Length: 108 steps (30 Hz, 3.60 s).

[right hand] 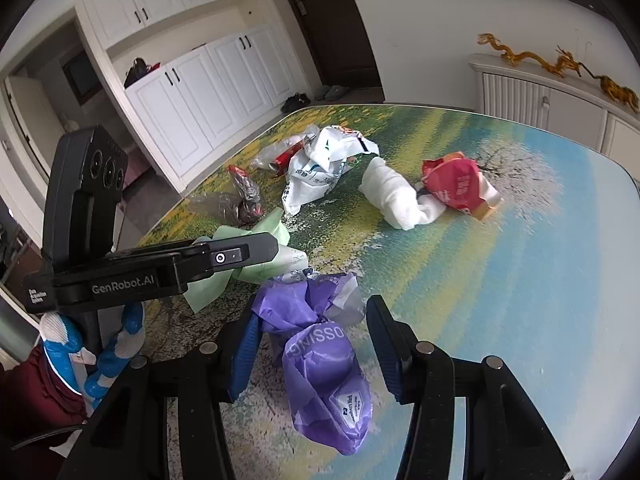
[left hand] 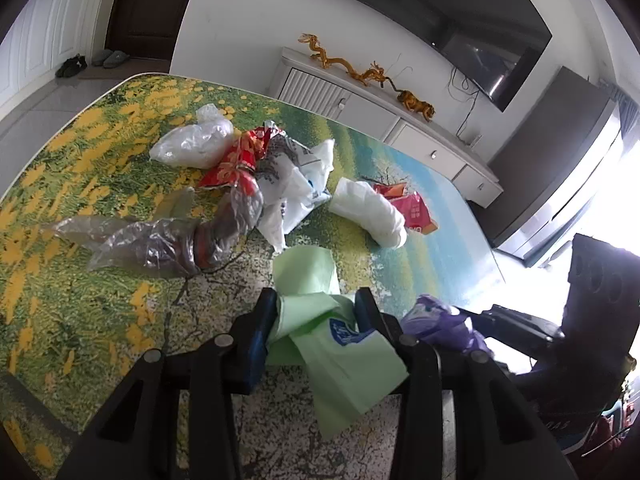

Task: Collect trash
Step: 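Grasp the green plastic bag with the left tool while the right tool grasps the purple bag, then carry both bags to the white bin and open both tools to drop them, then move both tools back toward the table with the remaining trash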

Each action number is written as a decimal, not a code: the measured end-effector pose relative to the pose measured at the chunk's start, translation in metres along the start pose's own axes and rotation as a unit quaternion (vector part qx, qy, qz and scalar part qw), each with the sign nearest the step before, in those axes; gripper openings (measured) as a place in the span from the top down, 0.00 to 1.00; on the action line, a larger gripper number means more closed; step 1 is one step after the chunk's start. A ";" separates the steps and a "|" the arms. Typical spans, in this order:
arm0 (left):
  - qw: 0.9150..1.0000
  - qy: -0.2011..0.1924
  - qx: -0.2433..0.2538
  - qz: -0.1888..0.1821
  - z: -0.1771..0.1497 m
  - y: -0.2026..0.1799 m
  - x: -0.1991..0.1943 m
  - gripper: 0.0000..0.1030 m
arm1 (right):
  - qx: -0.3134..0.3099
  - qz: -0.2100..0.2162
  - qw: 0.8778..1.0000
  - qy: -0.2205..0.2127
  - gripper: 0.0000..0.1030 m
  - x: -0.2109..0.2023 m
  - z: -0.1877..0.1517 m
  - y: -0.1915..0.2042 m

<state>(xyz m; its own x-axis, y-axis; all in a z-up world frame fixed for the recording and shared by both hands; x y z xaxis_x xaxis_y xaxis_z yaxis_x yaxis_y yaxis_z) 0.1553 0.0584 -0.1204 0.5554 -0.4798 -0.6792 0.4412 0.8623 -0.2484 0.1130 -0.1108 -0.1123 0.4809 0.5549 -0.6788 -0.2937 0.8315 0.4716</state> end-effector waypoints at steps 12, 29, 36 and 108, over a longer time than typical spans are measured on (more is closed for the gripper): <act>0.997 -0.038 0.058 0.029 0.021 -0.047 -0.057 0.64 | 0.027 0.003 0.996 -0.085 0.54 -0.085 -0.005 -0.006; 0.984 -0.052 0.167 0.030 0.050 -0.177 -0.069 0.64 | 0.079 -0.014 0.971 -0.227 0.54 -0.222 -0.028 -0.062; 0.980 -0.032 0.198 0.006 0.055 -0.230 -0.042 0.64 | 0.134 -0.042 0.954 -0.265 0.54 -0.262 -0.049 -0.116; 0.959 -0.171 0.138 0.179 0.068 -0.260 -0.083 0.22 | 0.250 -0.262 0.857 -0.366 0.07 -0.309 -0.056 -0.115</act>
<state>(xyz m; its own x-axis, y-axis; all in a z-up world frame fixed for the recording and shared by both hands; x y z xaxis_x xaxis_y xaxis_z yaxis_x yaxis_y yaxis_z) 0.0423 -0.1373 0.0472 0.8840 -0.2263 -0.4091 0.3227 0.9285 0.1839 -0.0485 -0.3762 0.0120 0.8818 -0.2095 -0.4225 0.4241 0.7440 0.5163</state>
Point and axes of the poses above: each gripper's, at about its wrist camera, not at the fingertips, and x roughly the way its jaws point, y to its left, z to its top, the point moved 4 cm from there along x, roughly the way its jaws point, and after that the axes turned 14 degrees about x, right-handed, at the moved point
